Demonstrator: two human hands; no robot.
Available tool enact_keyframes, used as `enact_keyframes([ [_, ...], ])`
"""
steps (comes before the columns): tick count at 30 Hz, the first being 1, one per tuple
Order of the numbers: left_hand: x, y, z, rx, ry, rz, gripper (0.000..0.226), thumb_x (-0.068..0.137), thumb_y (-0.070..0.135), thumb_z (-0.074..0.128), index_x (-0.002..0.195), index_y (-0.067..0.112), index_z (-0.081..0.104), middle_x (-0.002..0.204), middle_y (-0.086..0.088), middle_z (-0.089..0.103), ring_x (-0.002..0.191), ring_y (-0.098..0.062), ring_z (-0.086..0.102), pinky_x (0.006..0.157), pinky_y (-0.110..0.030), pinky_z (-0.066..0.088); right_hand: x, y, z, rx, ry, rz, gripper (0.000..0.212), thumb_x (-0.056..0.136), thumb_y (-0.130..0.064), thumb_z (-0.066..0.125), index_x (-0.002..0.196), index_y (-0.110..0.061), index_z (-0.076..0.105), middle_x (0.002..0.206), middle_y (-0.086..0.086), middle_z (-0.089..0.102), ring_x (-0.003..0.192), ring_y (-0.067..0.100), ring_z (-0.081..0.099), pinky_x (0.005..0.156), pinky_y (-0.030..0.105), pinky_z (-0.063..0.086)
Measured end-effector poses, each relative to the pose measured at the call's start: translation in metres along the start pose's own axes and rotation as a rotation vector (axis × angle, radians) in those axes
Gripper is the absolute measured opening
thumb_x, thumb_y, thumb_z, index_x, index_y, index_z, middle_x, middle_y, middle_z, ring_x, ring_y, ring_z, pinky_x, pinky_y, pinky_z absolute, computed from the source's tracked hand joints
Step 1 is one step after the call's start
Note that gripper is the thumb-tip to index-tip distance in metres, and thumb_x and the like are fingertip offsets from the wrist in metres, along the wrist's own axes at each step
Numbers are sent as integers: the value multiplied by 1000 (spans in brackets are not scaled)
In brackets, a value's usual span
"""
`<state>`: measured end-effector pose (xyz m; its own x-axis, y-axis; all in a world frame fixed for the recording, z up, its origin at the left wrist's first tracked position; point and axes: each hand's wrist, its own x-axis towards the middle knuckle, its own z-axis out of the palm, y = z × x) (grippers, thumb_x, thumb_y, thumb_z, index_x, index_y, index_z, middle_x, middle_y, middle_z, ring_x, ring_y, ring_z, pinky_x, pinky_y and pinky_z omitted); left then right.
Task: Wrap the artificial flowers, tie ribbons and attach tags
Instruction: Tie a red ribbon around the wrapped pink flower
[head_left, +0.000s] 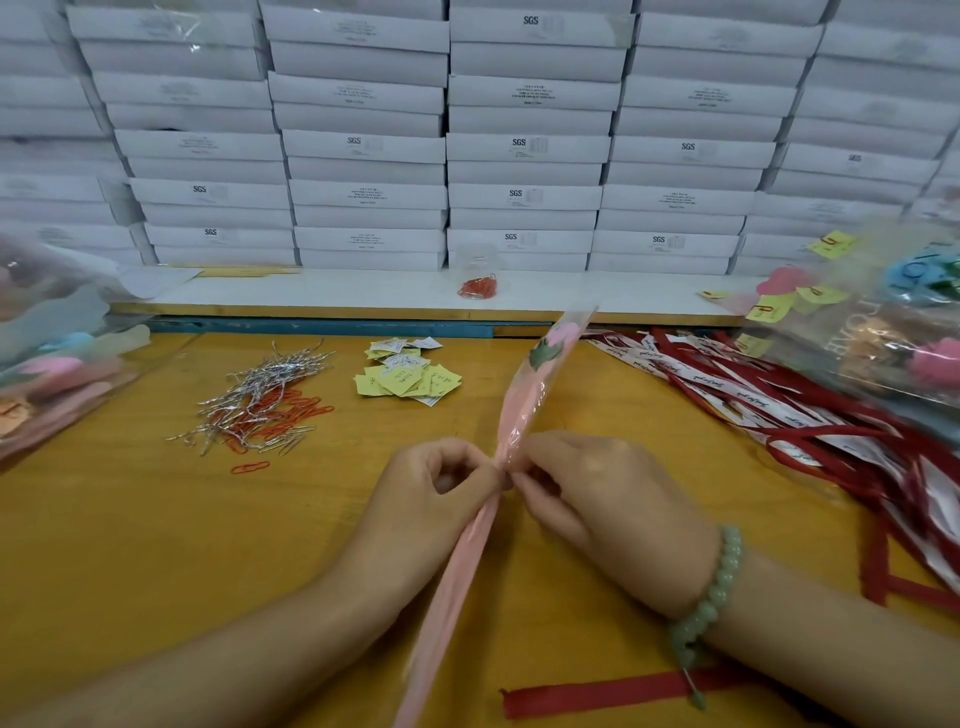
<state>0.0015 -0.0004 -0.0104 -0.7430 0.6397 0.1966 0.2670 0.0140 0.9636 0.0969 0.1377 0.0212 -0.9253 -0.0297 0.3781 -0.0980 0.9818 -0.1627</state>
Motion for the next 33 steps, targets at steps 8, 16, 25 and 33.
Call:
enact_keyframes([
  [8, 2, -5, 3, 91, -24, 147, 18, 93, 26, 57, 76, 21, 63, 71, -6, 62, 68, -19, 57, 62, -28, 45, 2, -1, 7, 849, -54, 362, 15, 96, -11, 55, 81, -10, 60, 64, -3, 59, 44, 6, 48, 38, 16, 37],
  [16, 1, -3, 3, 95, -28, 174, 25, 97, 18, 53, 72, 19, 57, 65, 7, 53, 64, -5, 49, 60, -16, 39, 6, 3, 7, 1316, -198, 466, 17, 97, -8, 51, 83, -8, 61, 61, -4, 54, 48, 2, 43, 41, 14, 36],
  [25, -1, 0, 3, 90, -2, 162, 23, 95, 16, 53, 73, 13, 58, 63, 7, 51, 61, -5, 48, 57, -15, 38, 0, 8, 13, 603, 51, 137, 3, 91, -12, 64, 91, -14, 66, 69, -7, 63, 56, 6, 61, 49, 10, 41],
  [33, 0, -1, 4, 112, -7, 189, 21, 92, 22, 56, 73, 12, 57, 63, -3, 51, 61, -8, 48, 57, -21, 38, 1, 4, 11, 897, -38, 259, 17, 95, -6, 55, 79, -9, 61, 62, -3, 58, 45, 2, 50, 41, 14, 37],
])
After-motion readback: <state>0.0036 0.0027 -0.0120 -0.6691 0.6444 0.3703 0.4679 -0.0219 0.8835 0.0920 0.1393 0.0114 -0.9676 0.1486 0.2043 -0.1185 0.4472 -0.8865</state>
